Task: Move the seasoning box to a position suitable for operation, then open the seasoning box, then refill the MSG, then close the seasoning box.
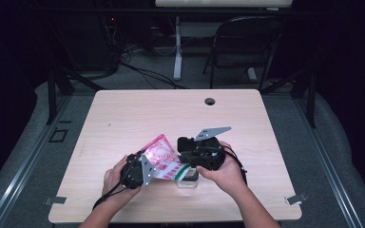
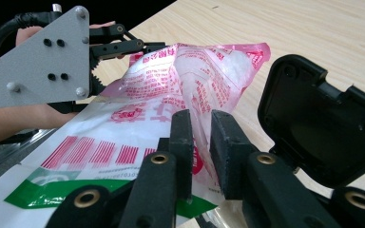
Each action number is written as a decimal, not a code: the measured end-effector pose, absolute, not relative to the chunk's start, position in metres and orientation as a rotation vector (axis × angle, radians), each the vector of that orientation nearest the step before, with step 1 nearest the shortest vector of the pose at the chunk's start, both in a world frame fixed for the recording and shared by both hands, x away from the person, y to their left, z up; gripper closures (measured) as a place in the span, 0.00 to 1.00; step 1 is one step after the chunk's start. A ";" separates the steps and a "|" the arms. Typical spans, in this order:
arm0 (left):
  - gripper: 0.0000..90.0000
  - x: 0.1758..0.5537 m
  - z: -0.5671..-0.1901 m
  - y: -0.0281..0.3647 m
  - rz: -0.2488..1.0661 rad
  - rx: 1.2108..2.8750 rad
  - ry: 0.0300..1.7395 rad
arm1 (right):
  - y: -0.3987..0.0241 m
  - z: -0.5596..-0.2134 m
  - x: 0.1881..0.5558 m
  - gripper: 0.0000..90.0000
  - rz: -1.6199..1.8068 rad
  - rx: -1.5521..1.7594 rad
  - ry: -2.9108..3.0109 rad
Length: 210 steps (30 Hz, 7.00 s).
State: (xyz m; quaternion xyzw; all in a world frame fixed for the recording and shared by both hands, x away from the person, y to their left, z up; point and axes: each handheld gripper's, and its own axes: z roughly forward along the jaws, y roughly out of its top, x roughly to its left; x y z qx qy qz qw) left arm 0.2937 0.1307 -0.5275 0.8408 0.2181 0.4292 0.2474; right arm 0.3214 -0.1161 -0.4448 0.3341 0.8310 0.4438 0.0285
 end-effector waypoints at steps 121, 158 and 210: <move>0.69 0.282 -0.517 0.115 1.577 2.352 0.349 | -0.127 -0.466 0.336 1.00 1.339 1.115 2.523; 0.69 0.278 -0.514 0.110 1.690 2.363 0.254 | -0.128 -0.472 0.337 1.00 1.349 1.131 2.518; 0.69 0.274 -0.508 0.100 1.851 2.333 0.114 | -0.133 -0.477 0.336 1.00 1.360 1.159 2.509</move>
